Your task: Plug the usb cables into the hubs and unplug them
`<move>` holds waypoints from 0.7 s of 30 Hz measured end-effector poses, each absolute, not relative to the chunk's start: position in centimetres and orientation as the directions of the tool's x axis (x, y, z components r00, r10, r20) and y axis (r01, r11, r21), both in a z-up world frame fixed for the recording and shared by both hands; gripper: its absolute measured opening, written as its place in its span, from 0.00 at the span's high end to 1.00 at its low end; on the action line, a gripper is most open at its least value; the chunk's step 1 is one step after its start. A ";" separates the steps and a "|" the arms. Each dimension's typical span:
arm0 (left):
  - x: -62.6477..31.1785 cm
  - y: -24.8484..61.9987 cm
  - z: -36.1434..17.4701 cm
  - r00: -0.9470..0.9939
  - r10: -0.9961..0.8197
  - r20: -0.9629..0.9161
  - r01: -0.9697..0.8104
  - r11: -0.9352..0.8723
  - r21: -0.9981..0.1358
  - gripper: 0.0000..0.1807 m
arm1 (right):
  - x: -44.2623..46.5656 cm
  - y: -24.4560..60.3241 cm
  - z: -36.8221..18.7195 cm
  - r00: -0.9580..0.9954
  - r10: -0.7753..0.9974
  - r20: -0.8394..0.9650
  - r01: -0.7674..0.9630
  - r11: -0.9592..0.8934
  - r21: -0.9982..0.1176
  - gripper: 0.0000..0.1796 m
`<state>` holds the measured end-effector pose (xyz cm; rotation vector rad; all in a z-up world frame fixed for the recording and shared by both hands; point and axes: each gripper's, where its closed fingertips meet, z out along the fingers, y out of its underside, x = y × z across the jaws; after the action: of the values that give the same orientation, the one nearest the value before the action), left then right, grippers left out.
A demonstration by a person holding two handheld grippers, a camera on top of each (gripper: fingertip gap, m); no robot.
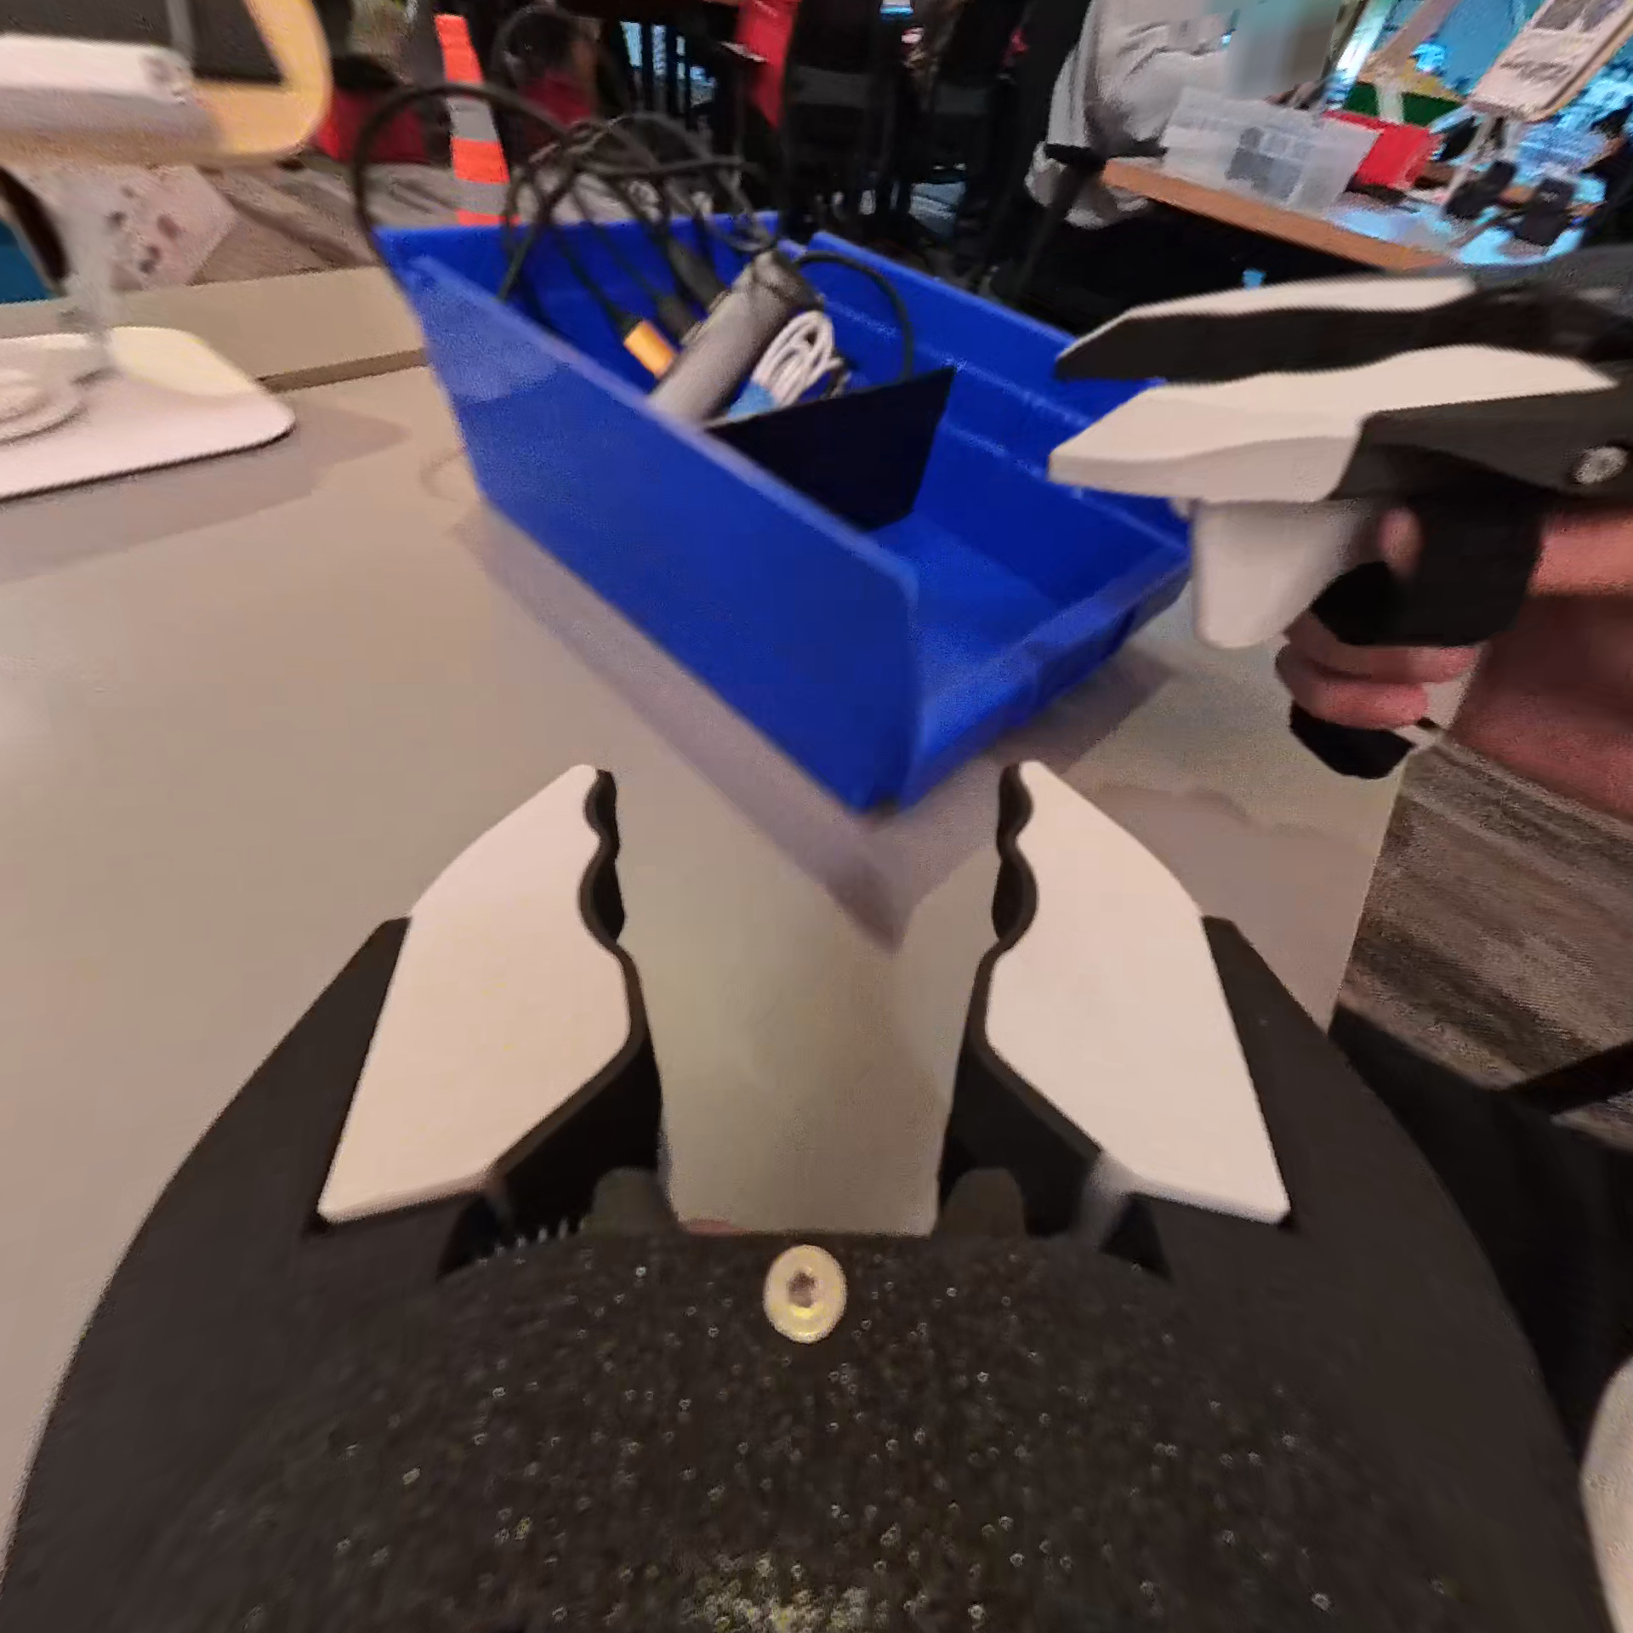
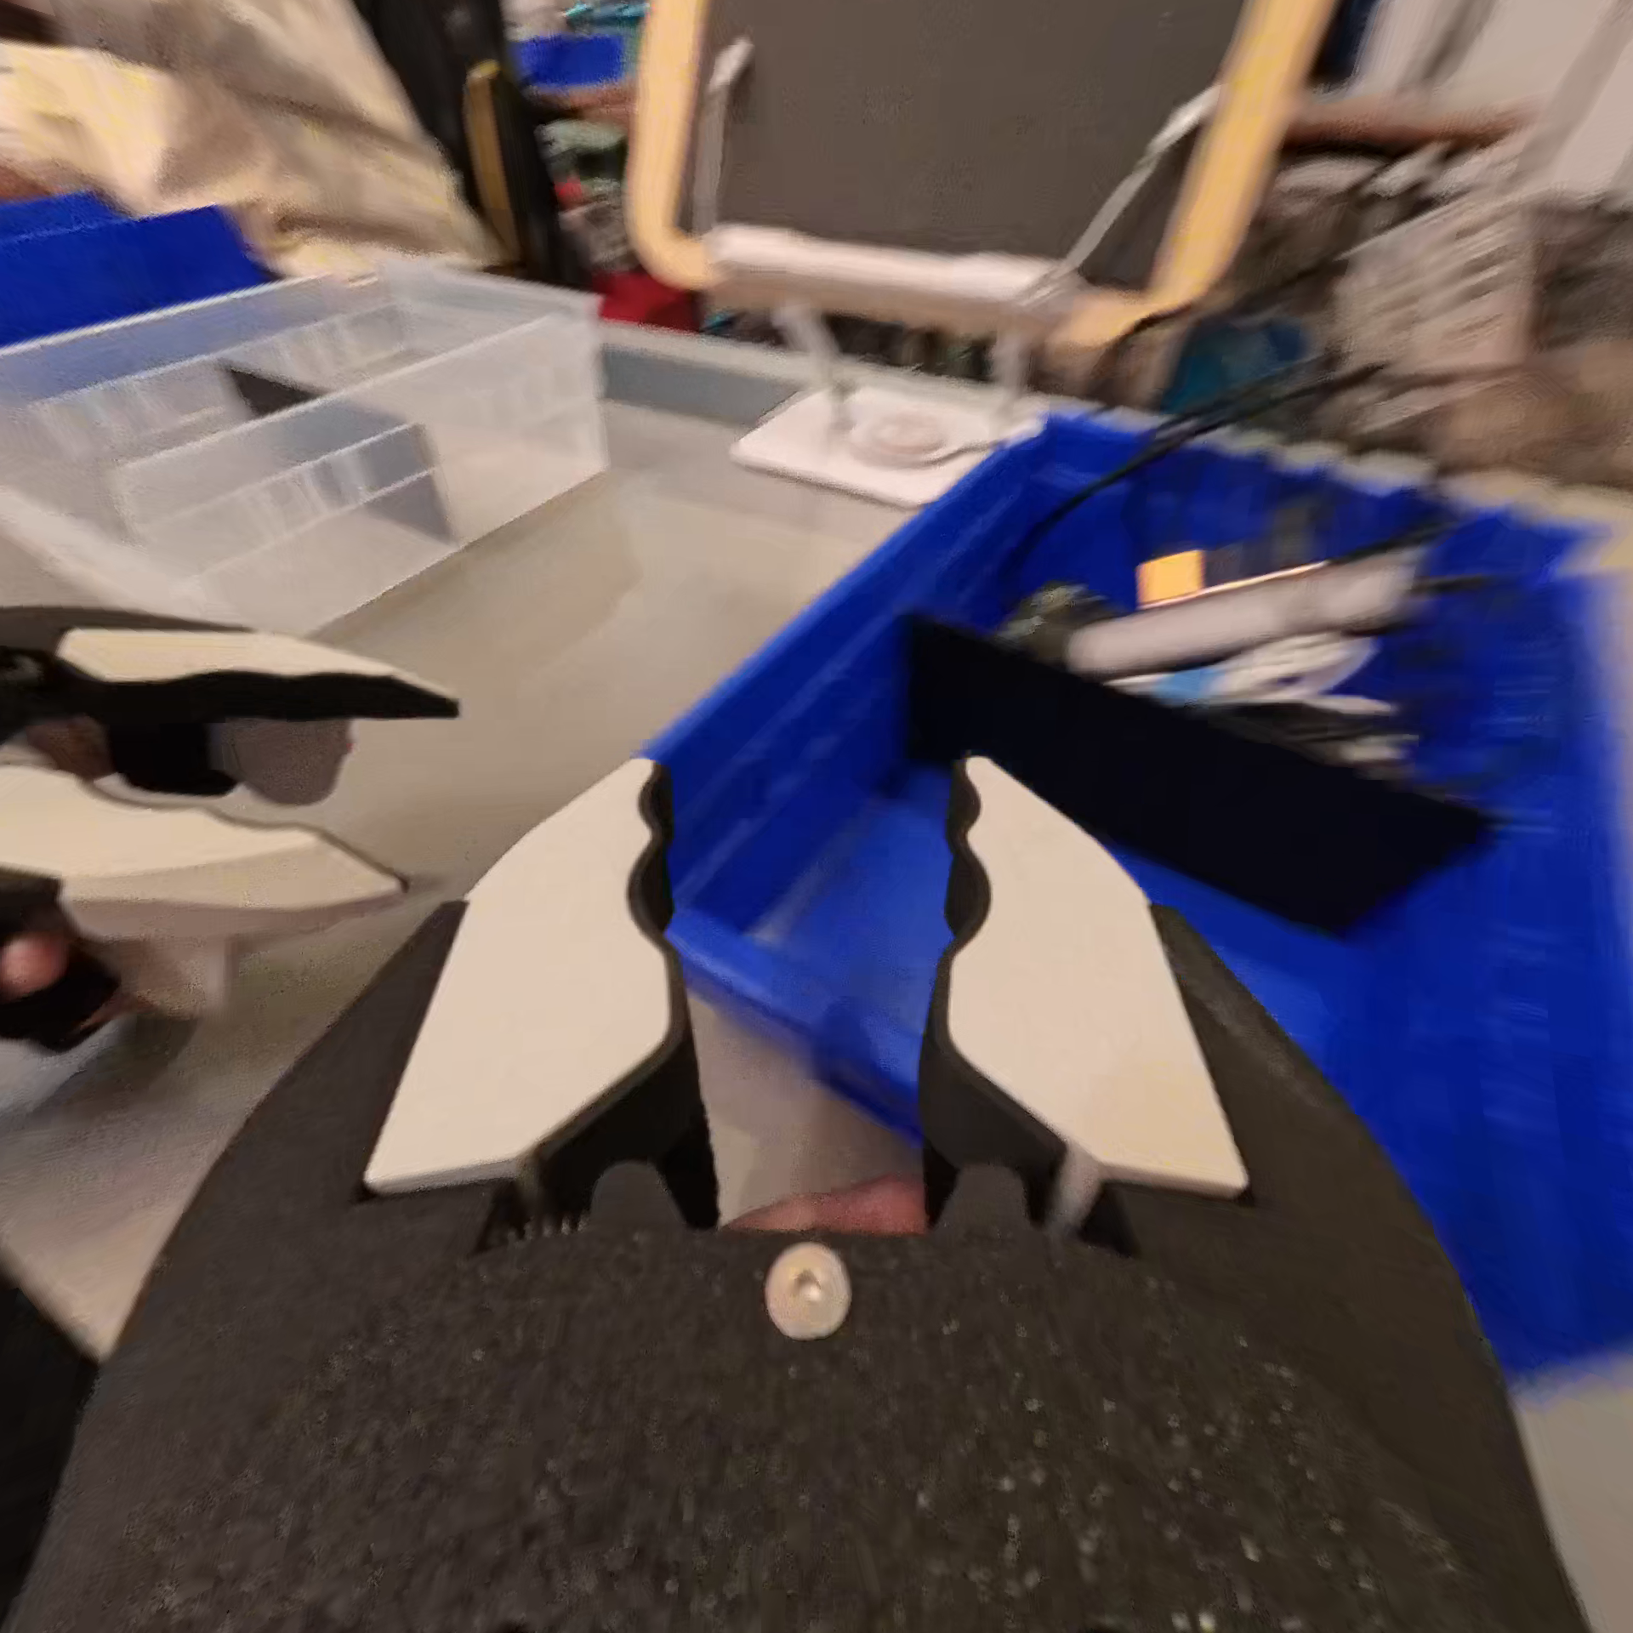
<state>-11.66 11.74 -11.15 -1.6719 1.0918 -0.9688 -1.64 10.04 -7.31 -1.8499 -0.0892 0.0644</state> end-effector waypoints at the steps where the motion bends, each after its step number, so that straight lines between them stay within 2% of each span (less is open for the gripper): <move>1: -9.9 11.6 -10.8 0.298 -0.945 0.136 -0.245 -0.214 -0.946 0.54 | 0.5 9.0 -6.1 0.998 -0.001 0.062 0.060 -0.238 -0.969 0.67; 4: -5.9 12.1 -10.4 0.314 -0.942 0.115 -0.261 -0.202 -0.944 0.57 | 7.2 5.7 -4.1 0.945 -0.293 0.143 0.099 -0.159 -0.982 0.68; 6: -4.4 13.3 -11.7 0.370 -0.924 0.095 -0.315 -0.221 -0.923 0.65 | 10.8 4.3 -6.8 0.890 -0.428 0.155 0.049 -0.250 -0.967 0.69; 8: -3.5 14.0 -13.3 0.390 -0.912 0.129 -0.352 -0.277 -0.894 0.74 | 11.7 4.4 -11.4 0.892 -0.443 0.093 -0.089 -0.373 -0.924 0.68; 9: -3.2 14.2 -13.7 0.395 -0.906 0.152 -0.347 -0.301 -0.888 0.77 | 11.6 4.7 -13.1 0.896 -0.439 0.060 -0.138 -0.406 -0.903 0.72; 13: -4.7 16.4 -13.6 0.476 -0.878 0.054 -0.383 -0.263 -0.886 0.89 | 10.6 5.6 -13.9 0.891 -0.449 -0.064 -0.248 -0.365 -0.897 0.98; 16: -7.1 17.6 -13.2 0.530 -0.848 -0.011 -0.384 -0.229 -0.895 0.94 | 8.2 6.2 -13.5 0.893 -0.447 0.047 -0.158 -0.410 -0.898 0.98; 21: -12.8 19.9 -10.3 0.617 -0.784 -0.073 -0.332 -0.175 -0.927 0.97 | 2.9 8.6 -11.6 0.901 -0.433 0.010 -0.155 -0.345 -0.926 0.98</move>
<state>-12.79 19.90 -10.33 -1.7635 0.9108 -0.5229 2.93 8.57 -11.55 -1.9231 0.4312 -0.3037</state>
